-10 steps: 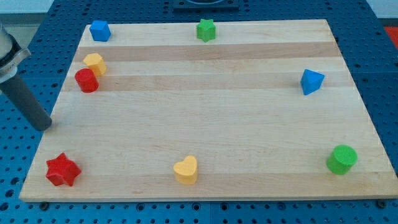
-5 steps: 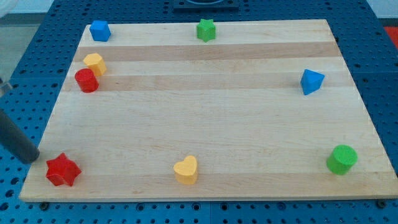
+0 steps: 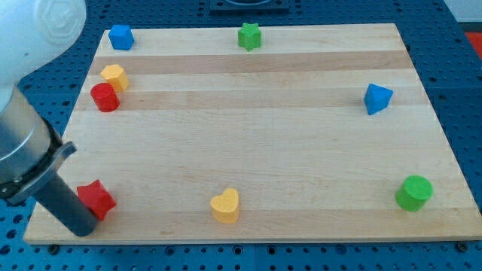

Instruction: Move the red star below to the red circle

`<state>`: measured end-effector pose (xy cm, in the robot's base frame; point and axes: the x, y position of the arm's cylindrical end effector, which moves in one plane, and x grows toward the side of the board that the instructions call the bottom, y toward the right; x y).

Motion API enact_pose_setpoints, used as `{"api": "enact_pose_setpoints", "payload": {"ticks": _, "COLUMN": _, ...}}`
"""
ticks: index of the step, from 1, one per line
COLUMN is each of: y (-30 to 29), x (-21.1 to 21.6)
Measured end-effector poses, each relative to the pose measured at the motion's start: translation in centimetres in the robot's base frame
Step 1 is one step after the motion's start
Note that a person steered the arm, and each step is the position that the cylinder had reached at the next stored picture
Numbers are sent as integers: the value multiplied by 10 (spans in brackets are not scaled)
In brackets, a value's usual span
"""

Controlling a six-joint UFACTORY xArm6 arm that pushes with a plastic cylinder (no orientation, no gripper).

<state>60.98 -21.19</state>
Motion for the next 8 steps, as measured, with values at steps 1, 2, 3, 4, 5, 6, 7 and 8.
{"api": "enact_pose_setpoints", "payload": {"ticks": 1, "y": 28, "x": -10}}
{"api": "enact_pose_setpoints", "payload": {"ticks": 2, "y": 43, "x": -33}}
{"api": "enact_pose_setpoints", "payload": {"ticks": 3, "y": 7, "x": -51}}
{"api": "enact_pose_setpoints", "payload": {"ticks": 4, "y": 0, "x": -27}}
{"api": "enact_pose_setpoints", "payload": {"ticks": 5, "y": -5, "x": -4}}
{"api": "enact_pose_setpoints", "payload": {"ticks": 6, "y": -13, "x": -29}}
{"api": "enact_pose_setpoints", "payload": {"ticks": 7, "y": -14, "x": -41}}
{"api": "enact_pose_setpoints", "payload": {"ticks": 8, "y": -15, "x": -44}}
